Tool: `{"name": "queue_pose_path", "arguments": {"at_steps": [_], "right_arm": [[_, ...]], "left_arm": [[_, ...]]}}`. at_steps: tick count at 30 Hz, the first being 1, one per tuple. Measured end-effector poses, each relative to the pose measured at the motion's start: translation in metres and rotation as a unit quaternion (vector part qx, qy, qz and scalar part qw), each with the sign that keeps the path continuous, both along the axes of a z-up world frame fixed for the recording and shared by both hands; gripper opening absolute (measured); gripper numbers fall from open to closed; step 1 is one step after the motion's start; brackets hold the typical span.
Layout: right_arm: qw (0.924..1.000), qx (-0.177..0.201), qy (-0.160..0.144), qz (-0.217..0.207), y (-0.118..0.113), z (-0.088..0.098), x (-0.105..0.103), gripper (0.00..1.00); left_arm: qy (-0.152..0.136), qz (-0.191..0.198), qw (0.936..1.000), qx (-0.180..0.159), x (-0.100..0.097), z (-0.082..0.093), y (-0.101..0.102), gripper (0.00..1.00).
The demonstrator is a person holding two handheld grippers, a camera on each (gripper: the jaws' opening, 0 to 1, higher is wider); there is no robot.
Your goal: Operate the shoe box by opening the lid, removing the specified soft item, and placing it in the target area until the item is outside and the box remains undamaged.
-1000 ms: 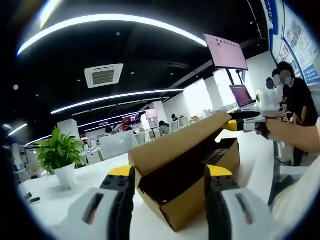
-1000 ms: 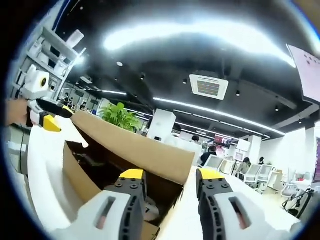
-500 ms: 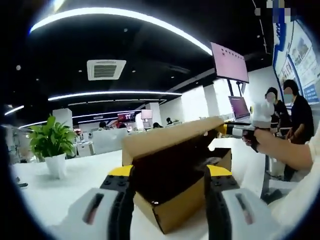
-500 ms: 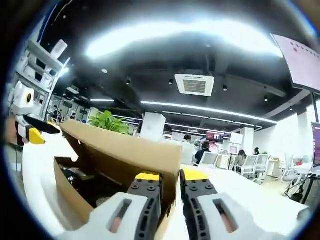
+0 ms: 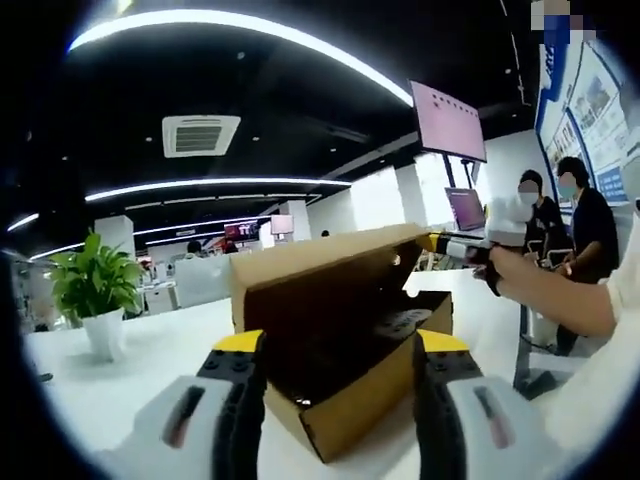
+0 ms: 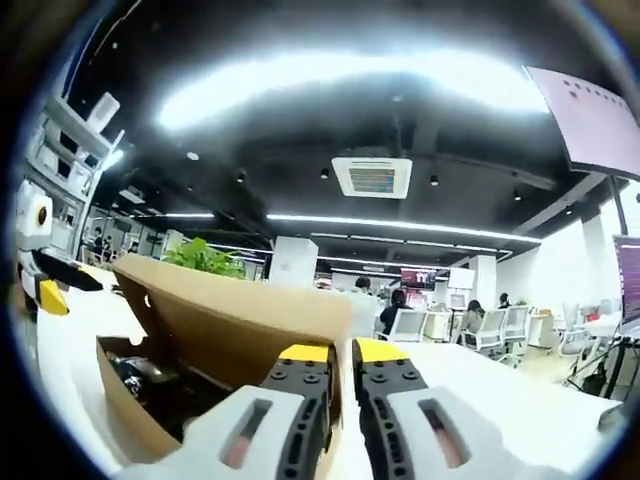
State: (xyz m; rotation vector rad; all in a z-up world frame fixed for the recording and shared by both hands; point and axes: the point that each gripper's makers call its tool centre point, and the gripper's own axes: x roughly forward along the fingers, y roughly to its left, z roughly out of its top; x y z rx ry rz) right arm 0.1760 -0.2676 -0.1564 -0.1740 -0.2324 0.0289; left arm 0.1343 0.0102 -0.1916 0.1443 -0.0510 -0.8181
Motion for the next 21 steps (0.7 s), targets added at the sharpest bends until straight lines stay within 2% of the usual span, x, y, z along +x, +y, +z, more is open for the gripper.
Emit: {"name": "queue_pose_path", "arguments": {"at_steps": [1, 3, 4, 6, 8, 10, 11, 12, 13, 16, 18, 19, 21], "right_arm": [[0.9999, 0.001, -0.008, 0.008, 0.003, 0.002, 0.001, 0.03], [0.9999, -0.007, -0.004, -0.007, 0.001, 0.000, 0.004, 0.02], [0.9999, -0.009, -0.007, -0.007, 0.002, 0.002, 0.004, 0.02], [0.9999, -0.011, -0.008, -0.010, 0.001, 0.003, 0.005, 0.02], [0.9999, -0.002, -0.007, -0.010, 0.001, 0.004, 0.006, 0.02], [0.9999, -0.001, -0.002, -0.010, 0.000, 0.005, 0.008, 0.01], [0.9999, -0.007, 0.002, -0.010, 0.000, 0.006, 0.008, 0.01], [0.9999, -0.007, 0.005, -0.011, 0.000, 0.007, 0.009, 0.01], [0.9999, -0.007, 0.008, -0.012, 0.000, 0.007, 0.010, 0.01], [0.9996, -0.018, 0.017, -0.012, 0.000, 0.010, 0.012, 0.02], [0.9995, -0.018, 0.025, -0.009, 0.000, 0.011, 0.013, 0.02], [0.9994, -0.014, 0.030, -0.010, -0.001, 0.011, 0.014, 0.02], [0.9995, 0.002, 0.032, -0.009, -0.001, 0.012, 0.015, 0.01]], "left_arm": [[0.008, -0.004, 1.0000, 0.002, 0.000, -0.001, 0.000, 0.62], [0.013, -0.009, 0.9999, 0.004, 0.001, -0.003, 0.001, 0.61], [0.023, -0.015, 0.9993, 0.026, 0.001, -0.009, 0.002, 0.58], [0.029, -0.023, 0.9982, 0.047, 0.003, -0.015, 0.003, 0.55], [0.049, -0.037, 0.9950, 0.079, 0.004, -0.025, 0.004, 0.53], [0.050, -0.052, 0.9892, 0.127, 0.004, -0.032, 0.005, 0.48], [0.042, -0.043, 0.9872, 0.148, 0.008, -0.032, 0.007, 0.48], [0.033, -0.052, 0.9845, 0.164, 0.008, -0.032, 0.006, 0.47], [0.042, -0.074, 0.9772, 0.194, 0.004, -0.037, 0.005, 0.47], [0.069, -0.105, 0.9670, 0.222, -0.001, -0.039, 0.003, 0.40], [0.081, -0.111, 0.9635, 0.230, 0.001, -0.037, 0.004, 0.39], [0.099, -0.125, 0.9582, 0.238, -0.001, -0.037, 0.003, 0.41], [0.138, -0.131, 0.9560, 0.223, -0.003, -0.032, 0.001, 0.40]]}}
